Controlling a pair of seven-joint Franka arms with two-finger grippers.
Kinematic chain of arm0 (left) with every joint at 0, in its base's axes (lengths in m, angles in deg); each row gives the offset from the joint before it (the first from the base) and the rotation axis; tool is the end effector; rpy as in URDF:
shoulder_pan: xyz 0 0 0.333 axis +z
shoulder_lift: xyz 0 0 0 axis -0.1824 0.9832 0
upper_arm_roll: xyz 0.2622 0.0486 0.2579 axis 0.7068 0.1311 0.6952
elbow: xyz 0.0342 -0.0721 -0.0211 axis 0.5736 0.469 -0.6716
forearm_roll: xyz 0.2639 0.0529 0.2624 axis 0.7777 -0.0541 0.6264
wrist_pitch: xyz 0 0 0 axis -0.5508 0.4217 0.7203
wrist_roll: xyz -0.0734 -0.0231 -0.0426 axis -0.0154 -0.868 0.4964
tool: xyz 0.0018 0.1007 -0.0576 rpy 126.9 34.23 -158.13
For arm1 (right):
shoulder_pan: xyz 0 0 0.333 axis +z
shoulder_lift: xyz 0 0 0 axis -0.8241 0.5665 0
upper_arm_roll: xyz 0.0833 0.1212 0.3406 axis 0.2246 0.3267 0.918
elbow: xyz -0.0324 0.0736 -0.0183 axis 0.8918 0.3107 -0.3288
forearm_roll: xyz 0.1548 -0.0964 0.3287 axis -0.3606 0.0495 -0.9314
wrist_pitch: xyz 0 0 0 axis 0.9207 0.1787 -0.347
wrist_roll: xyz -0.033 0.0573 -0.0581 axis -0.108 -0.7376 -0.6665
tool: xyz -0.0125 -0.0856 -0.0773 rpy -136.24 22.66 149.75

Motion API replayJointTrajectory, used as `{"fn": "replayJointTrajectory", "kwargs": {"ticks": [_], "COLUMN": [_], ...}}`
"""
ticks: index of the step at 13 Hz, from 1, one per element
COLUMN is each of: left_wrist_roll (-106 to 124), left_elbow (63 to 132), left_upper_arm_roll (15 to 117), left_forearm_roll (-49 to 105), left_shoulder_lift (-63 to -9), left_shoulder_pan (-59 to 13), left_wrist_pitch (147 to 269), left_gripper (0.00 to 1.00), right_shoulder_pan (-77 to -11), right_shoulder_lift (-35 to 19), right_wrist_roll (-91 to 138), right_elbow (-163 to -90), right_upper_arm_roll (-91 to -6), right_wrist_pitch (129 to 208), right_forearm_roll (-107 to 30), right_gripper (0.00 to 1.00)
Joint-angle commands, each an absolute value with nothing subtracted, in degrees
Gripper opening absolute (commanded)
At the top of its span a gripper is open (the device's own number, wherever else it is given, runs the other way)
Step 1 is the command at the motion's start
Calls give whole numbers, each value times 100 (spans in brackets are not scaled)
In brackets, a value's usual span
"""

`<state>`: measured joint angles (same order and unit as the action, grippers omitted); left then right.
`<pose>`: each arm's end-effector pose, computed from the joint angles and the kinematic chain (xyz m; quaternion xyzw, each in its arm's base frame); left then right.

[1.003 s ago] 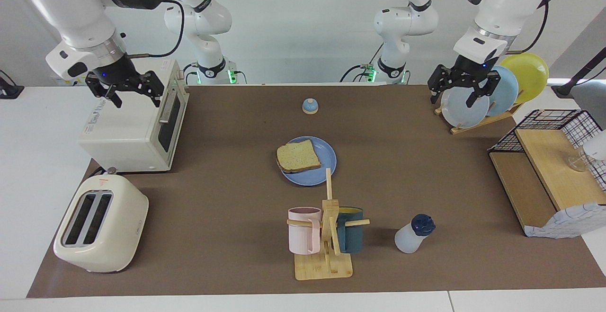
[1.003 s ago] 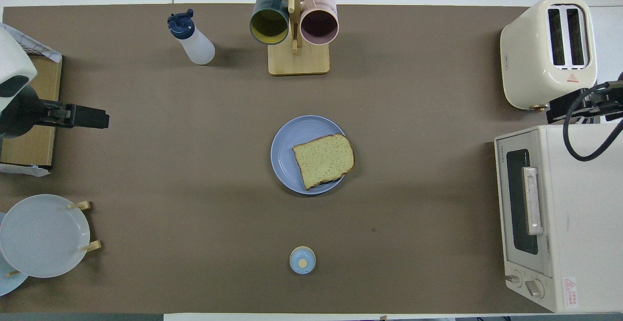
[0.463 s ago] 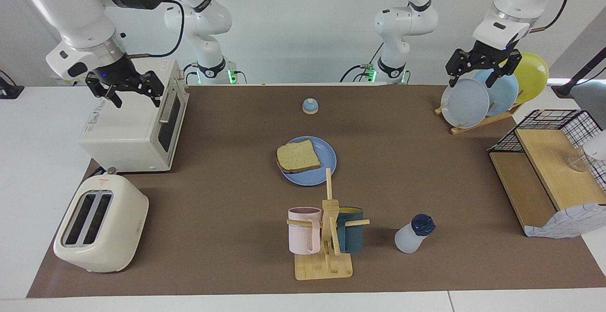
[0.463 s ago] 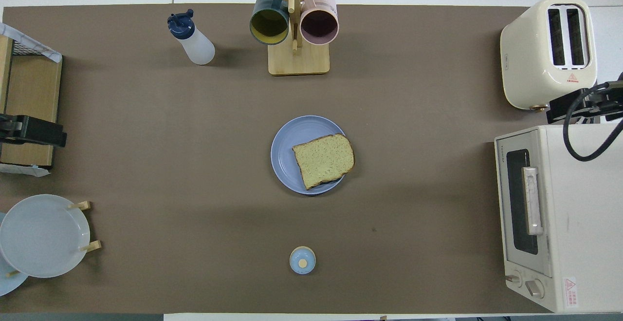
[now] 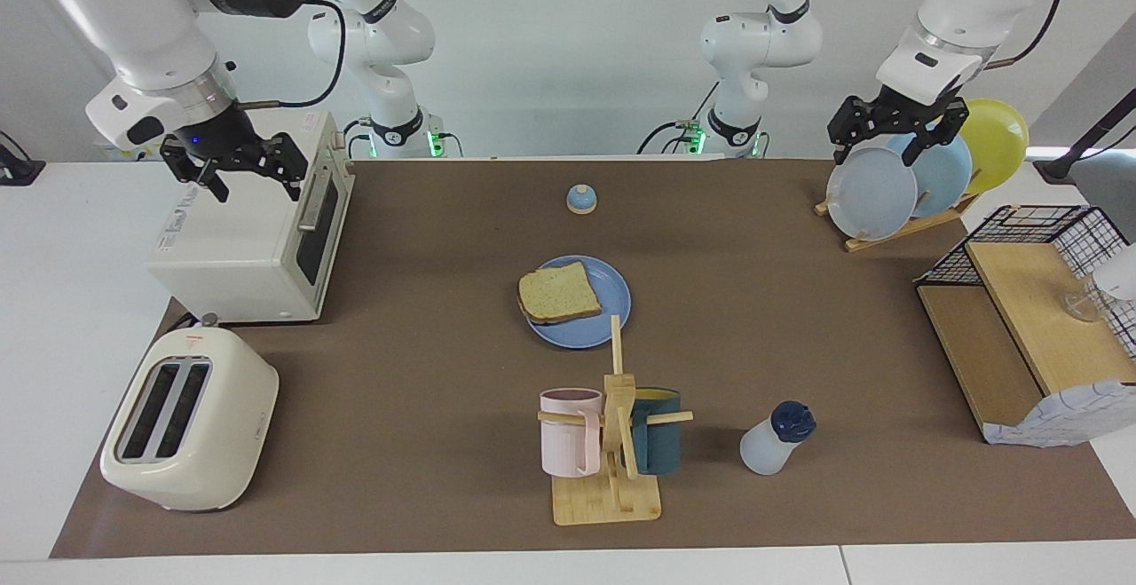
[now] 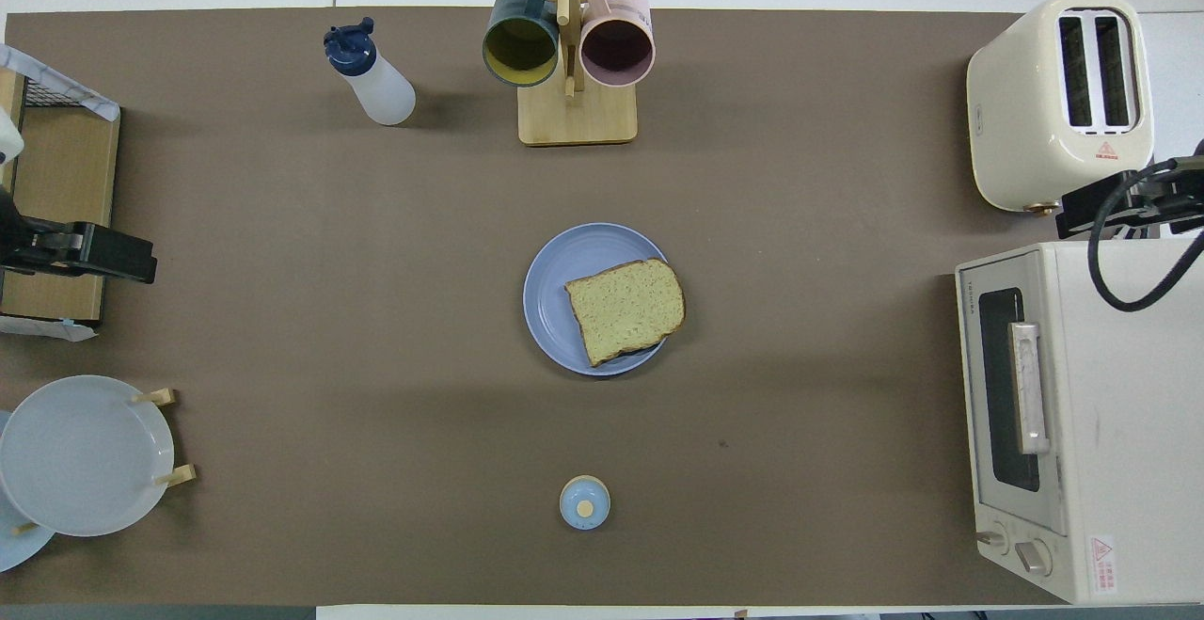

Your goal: Put bread on plate and add seasoning

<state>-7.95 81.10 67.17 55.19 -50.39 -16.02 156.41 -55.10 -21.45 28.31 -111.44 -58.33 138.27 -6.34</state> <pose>0.4983 -0.0615 0.6810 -0.9966 0.0771 0.0170 0.0215 0.5423 -0.0208 0.6608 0.9994 0.0077 -0.0305 0.0123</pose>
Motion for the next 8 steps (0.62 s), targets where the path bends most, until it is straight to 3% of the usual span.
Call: {"fn": "replayJointTrajectory", "kwargs": {"ticks": [1, 3, 8], "left_wrist_roll": [-690, -689, -724], "left_elbow": [8376, 7841, 7892], "left_upper_arm_roll": [6762, 6735, 6779], "left_forearm_roll": [5406, 5353, 4983], "left_shoulder_lift": [-5221, -5010, -4992], "left_shoulder_pan": [-1675, -1657, -1499], "left_wrist_pitch": [15819, 15337, 15493], "left_gripper": [100, 100, 100], "right_shoulder_pan": [-5576, -5576, -5576], "right_shoulder_lift": [-2266, -2266, -2266], "right_wrist_roll": [2710, 2710, 2710], "right_elbow": [-11282, -11282, -11282], "right_upper_arm_roll": [-5795, -5795, -5795], "right_wrist_pitch": [13872, 13872, 13872], "right_forearm_roll": [-632, -632, -632], "right_gripper": [100, 100, 100]}}
